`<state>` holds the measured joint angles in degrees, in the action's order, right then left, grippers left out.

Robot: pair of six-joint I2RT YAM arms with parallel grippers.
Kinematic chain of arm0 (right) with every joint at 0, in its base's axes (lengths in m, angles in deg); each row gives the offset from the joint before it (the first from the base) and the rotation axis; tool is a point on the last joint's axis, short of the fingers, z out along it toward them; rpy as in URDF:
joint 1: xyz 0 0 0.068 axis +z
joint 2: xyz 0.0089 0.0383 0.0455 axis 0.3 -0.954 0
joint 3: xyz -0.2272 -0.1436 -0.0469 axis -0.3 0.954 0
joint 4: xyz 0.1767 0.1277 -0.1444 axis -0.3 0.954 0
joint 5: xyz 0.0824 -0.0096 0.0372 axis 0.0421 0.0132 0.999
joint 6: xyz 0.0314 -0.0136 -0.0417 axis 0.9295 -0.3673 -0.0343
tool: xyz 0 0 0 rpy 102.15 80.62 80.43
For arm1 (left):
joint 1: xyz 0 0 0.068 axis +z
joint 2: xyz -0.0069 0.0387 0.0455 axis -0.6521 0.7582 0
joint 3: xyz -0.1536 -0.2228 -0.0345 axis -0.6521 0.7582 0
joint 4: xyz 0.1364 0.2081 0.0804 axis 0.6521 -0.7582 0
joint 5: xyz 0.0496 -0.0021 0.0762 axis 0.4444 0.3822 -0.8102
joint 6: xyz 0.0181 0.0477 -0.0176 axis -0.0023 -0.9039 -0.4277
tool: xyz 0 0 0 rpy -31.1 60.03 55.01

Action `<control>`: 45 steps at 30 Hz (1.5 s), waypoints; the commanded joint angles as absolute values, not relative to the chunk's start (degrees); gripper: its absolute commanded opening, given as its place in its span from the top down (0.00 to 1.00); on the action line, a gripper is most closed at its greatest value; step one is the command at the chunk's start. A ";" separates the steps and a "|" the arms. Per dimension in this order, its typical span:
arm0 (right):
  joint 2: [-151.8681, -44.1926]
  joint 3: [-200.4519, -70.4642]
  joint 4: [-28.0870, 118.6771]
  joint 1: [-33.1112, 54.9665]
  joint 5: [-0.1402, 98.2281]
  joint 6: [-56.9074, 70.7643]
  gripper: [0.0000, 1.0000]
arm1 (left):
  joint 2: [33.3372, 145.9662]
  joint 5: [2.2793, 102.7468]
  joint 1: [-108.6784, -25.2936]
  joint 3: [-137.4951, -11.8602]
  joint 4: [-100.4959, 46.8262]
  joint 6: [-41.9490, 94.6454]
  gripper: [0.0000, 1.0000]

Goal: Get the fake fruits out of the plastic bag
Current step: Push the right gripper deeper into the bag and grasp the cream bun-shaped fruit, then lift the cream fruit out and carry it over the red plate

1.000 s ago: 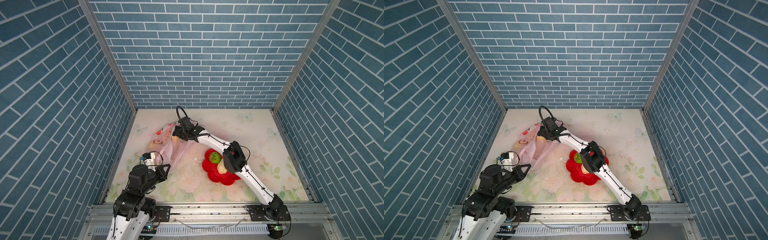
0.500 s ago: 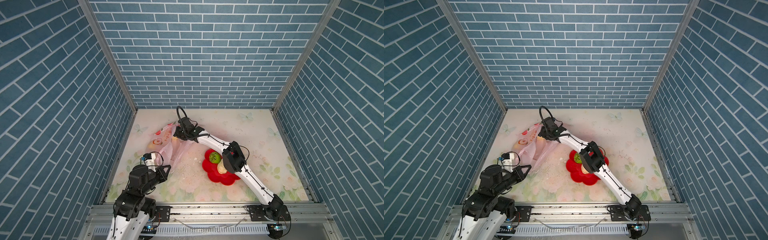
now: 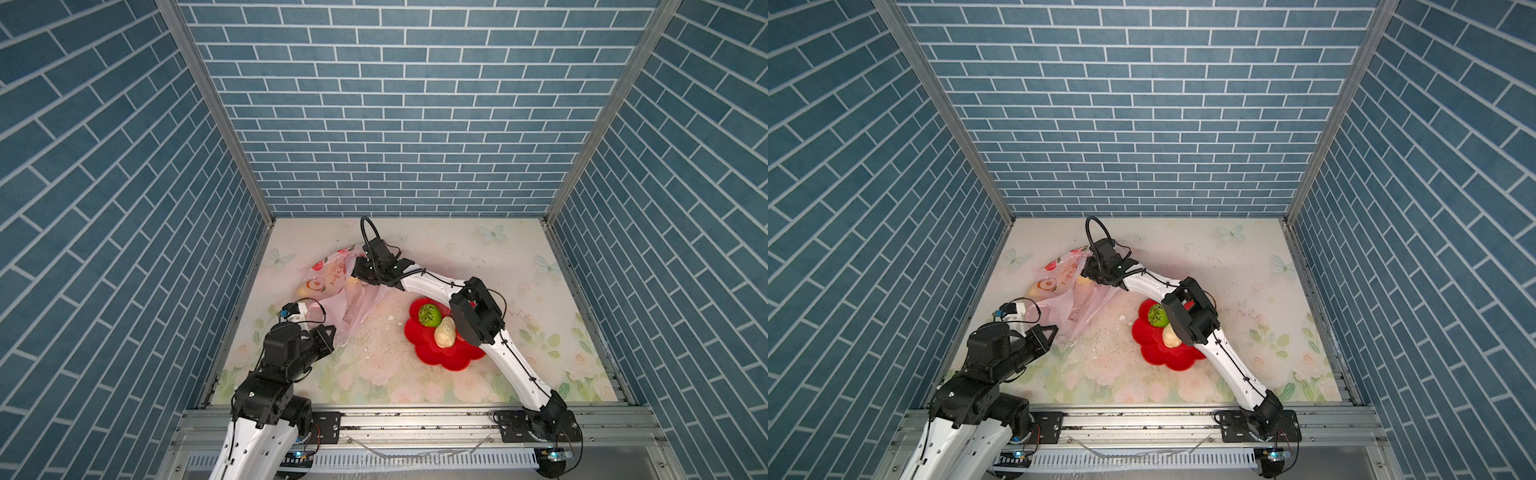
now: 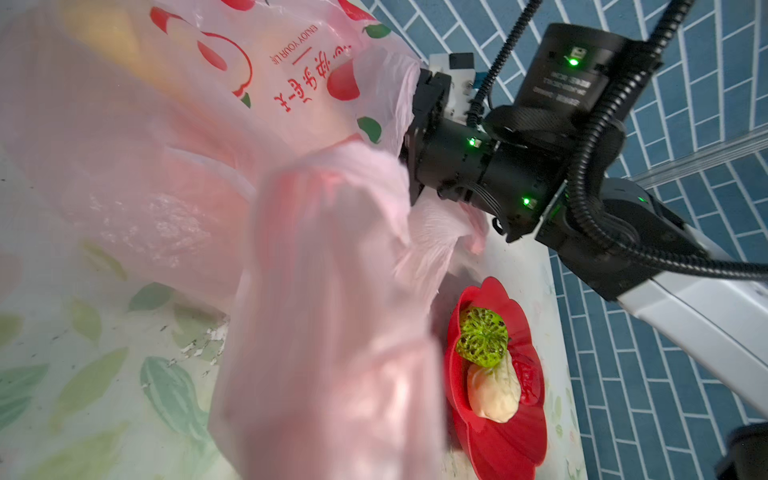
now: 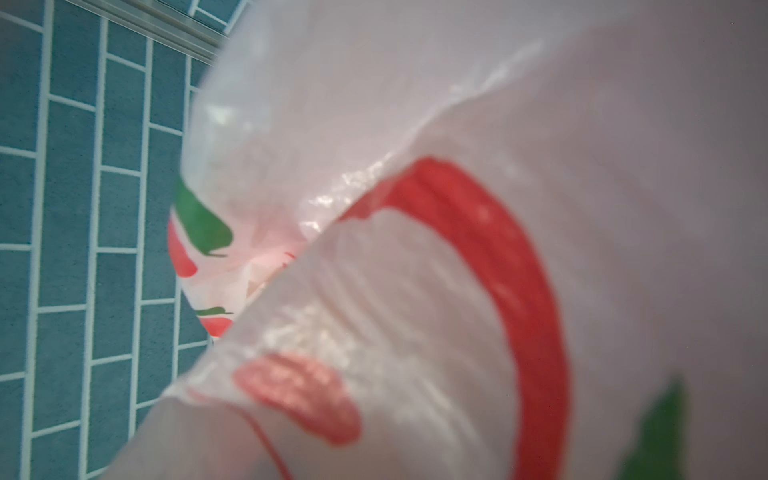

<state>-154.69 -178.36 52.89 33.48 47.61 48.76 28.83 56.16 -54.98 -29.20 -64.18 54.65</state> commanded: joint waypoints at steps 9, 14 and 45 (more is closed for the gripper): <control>-139.52 -162.14 48.71 34.05 50.89 44.31 0.80 | 35.90 48.87 -55.20 -33.07 -57.09 51.85 1.00; -135.42 -157.08 48.78 34.30 52.56 43.11 0.80 | 37.11 46.87 -55.20 -34.73 -56.80 50.48 1.00; -94.88 -131.63 84.63 37.15 37.59 25.79 0.81 | 37.75 43.15 -55.20 -38.13 -57.02 48.22 0.99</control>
<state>-97.06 -134.08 76.71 36.67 44.31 28.60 38.10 44.18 -54.98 -36.44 -56.73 49.66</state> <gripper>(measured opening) 0.544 0.045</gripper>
